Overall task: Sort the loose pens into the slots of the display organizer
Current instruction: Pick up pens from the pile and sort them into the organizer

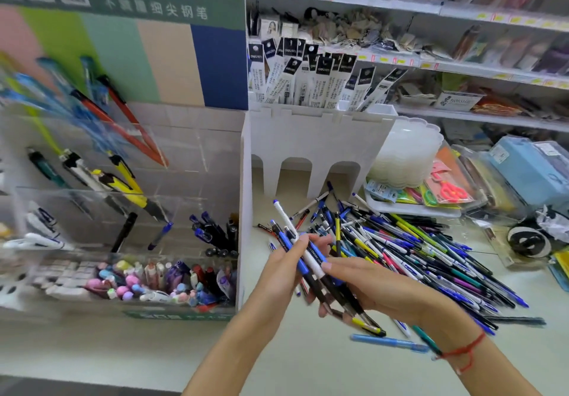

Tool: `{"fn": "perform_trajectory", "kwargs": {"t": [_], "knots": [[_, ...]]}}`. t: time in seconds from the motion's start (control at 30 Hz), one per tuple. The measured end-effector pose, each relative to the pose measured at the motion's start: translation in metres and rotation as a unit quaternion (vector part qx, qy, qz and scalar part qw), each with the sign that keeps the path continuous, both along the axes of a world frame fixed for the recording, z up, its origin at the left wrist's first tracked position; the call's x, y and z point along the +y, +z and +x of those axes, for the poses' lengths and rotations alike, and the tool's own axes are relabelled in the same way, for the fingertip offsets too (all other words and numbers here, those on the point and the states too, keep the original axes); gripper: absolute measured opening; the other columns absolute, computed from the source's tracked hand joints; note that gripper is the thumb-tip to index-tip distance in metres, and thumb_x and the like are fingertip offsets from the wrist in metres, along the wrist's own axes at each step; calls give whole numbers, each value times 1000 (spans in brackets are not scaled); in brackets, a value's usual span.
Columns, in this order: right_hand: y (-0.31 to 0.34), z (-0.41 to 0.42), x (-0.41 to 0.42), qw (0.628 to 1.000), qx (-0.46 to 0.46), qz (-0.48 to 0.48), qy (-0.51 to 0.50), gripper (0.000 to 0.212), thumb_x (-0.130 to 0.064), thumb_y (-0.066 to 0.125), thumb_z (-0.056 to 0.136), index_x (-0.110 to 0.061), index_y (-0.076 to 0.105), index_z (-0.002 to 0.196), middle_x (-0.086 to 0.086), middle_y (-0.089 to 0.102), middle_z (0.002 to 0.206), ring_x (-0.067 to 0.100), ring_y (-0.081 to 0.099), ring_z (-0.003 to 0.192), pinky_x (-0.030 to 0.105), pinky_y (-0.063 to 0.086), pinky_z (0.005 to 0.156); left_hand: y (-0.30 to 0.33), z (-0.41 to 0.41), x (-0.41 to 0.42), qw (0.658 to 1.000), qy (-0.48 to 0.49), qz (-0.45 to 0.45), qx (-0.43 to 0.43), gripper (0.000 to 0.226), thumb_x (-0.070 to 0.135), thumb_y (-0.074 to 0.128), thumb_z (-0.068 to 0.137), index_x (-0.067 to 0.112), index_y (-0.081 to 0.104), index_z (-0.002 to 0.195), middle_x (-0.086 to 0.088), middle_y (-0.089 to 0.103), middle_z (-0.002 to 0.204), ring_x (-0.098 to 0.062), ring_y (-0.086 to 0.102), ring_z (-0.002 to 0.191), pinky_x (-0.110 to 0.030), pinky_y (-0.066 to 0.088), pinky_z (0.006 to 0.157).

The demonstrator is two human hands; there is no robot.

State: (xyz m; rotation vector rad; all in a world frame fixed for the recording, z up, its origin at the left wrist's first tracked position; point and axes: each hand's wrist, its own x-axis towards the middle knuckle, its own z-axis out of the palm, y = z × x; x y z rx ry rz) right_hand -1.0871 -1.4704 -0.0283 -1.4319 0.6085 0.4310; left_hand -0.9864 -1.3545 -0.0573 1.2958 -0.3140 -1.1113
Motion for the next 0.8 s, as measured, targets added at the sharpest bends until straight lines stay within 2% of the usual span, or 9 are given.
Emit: {"fn": "perform_trajectory", "kwargs": {"t": [0.1, 0.23, 0.3, 0.33, 0.43, 0.53, 0.6, 0.7, 0.8], "knots": [[21, 18, 24, 997, -37, -66, -6, 27, -28, 42, 101, -16, 61, 115, 8, 73, 101, 20, 71, 87, 31, 57, 67, 27, 17, 29, 996, 57, -63, 21, 29, 25, 41, 101, 14, 68, 102, 4, 73, 106, -11, 68, 102, -29, 50, 88], [32, 52, 65, 965, -109, -237, 17, 20, -30, 46, 100, -25, 65, 103, 2, 72, 90, 21, 71, 81, 53, 57, 75, 43, 49, 71, 974, 165, -132, 82, 24, 21, 41, 100, 10, 62, 107, -1, 73, 106, -14, 71, 94, -27, 57, 74], [32, 73, 88, 944, -142, -297, -4, 19, -27, 43, 101, -22, 61, 99, -3, 67, 81, 13, 67, 74, 40, 57, 67, 46, 70, 94, 953, 206, -165, 148, 23, 18, 40, 100, 9, 60, 107, -5, 73, 106, -16, 71, 93, -28, 58, 67], [29, 84, 100, 940, -155, -303, -30, 19, -25, 41, 101, -17, 59, 98, -4, 63, 78, 11, 63, 68, 32, 54, 63, 46, 80, 106, 945, 215, -177, 171, 23, 18, 40, 99, 9, 59, 109, -6, 73, 107, -18, 70, 99, -31, 59, 69], [20, 117, 129, 939, -159, -294, -83, 22, -26, 42, 101, -7, 50, 94, 0, 48, 71, 11, 43, 58, 34, 37, 60, 42, 111, 140, 934, 225, -198, 194, 25, 19, 40, 98, 10, 56, 116, -5, 71, 114, -19, 67, 107, -35, 56, 85], [12, 146, 155, 949, -148, -253, -115, 21, -35, 49, 97, -16, 52, 89, -2, 38, 67, 9, 32, 53, 27, 28, 55, 37, 137, 170, 930, 224, -215, 199, 29, 22, 39, 99, 11, 55, 121, -3, 68, 120, -17, 65, 110, -32, 58, 80], [11, 162, 175, 949, -153, -244, -130, 26, -43, 54, 92, -19, 54, 81, -5, 38, 61, 5, 33, 48, 18, 28, 50, 33, 149, 184, 929, 218, -219, 202, 31, 24, 38, 99, 13, 55, 123, -1, 67, 123, -16, 64, 112, -27, 58, 70], [5, 177, 202, 932, -187, -282, -130, 36, -56, 57, 80, -21, 57, 73, -5, 47, 61, 9, 41, 57, 22, 36, 58, 25, 163, 195, 918, 221, -234, 231, 31, 20, 37, 100, 11, 56, 122, -3, 69, 118, -15, 67, 106, -36, 51, 88], [-1, 189, 218, 914, -215, -294, -178, 18, -33, 66, 86, -20, 67, 73, -12, 62, 65, 4, 53, 62, 17, 44, 65, 18, 173, 202, 917, 218, -231, 242, 31, 21, 39, 97, 13, 56, 122, -1, 69, 118, -13, 68, 102, -40, 49, 92]]}}
